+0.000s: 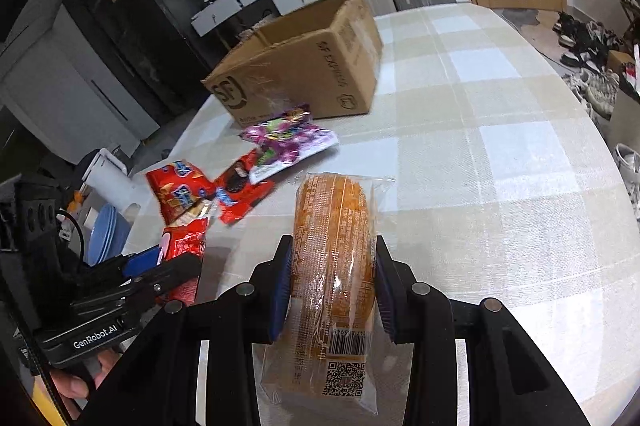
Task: Organize snacks
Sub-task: 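Grasp the orange bread loaf bag with the right gripper while the left gripper grasps the red Oreo pack, then lift the bread bag and Oreo pack and carry both over the box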
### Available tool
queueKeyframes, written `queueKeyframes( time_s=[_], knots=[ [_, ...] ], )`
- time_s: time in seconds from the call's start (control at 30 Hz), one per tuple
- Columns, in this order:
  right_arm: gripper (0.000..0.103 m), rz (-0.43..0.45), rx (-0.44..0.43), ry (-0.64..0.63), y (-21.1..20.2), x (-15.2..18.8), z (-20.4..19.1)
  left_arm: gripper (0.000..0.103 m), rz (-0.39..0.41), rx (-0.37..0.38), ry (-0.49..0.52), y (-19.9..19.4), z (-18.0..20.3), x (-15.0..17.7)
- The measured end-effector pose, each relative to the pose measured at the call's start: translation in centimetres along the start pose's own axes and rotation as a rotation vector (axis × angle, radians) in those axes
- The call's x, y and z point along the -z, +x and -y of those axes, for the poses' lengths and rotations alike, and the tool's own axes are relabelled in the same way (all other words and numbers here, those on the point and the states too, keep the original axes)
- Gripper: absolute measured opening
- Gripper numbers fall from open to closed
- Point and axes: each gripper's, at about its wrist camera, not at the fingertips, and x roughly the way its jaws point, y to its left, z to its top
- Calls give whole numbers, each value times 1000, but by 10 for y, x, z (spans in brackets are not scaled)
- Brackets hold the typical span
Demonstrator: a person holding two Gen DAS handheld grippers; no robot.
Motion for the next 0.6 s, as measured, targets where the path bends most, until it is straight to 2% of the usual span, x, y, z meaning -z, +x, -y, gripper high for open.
queueKeyframes(
  time_s=[0.2,0.6],
  knots=[
    [37,36,-45,-56,-7,8,-27,42,21,9,-30,-21,-18,7],
    [37,45,-88,-115,-9,24,-60,42,78,29,-39,-51,-31,16]
  ],
)
